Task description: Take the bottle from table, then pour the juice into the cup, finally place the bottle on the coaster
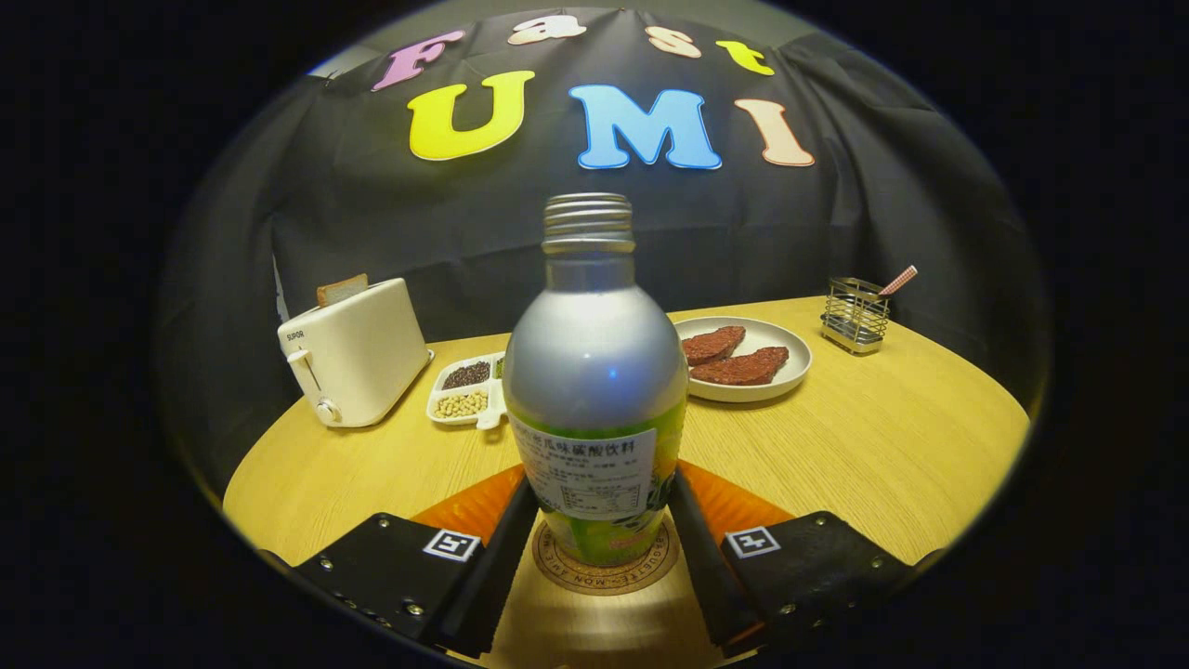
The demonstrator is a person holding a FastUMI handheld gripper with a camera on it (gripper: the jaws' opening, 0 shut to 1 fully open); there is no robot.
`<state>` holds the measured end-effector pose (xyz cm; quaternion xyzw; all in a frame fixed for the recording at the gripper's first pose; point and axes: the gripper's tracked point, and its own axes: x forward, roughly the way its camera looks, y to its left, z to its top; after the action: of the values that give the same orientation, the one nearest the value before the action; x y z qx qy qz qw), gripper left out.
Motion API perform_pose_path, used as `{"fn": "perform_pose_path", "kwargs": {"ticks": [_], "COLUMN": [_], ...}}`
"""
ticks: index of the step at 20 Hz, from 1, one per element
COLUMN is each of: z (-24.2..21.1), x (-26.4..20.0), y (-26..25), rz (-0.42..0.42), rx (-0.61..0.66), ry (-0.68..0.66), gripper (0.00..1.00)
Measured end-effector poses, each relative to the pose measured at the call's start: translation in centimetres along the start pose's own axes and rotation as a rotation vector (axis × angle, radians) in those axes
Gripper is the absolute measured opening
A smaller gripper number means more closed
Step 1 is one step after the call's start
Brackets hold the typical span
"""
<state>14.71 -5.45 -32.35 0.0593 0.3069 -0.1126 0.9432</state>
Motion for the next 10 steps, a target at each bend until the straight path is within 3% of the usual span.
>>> {"fn": "perform_pose_path", "kwargs": {"ticks": [1,2,3,10], "z": [-0.2,-0.4,-0.4,2.6], "x": [-0.2,-0.4,-0.7,-6.6], "y": [0.1,-0.2,-0.2,0.3], "rz": [-0.001,-0.009,-0.007,0.058], "rx": [-0.009,-0.021,-0.031,-0.049], "ry": [0.007,0.011,0.010,-0.079], "gripper": [0.83,0.93,0.96,0.97]}}
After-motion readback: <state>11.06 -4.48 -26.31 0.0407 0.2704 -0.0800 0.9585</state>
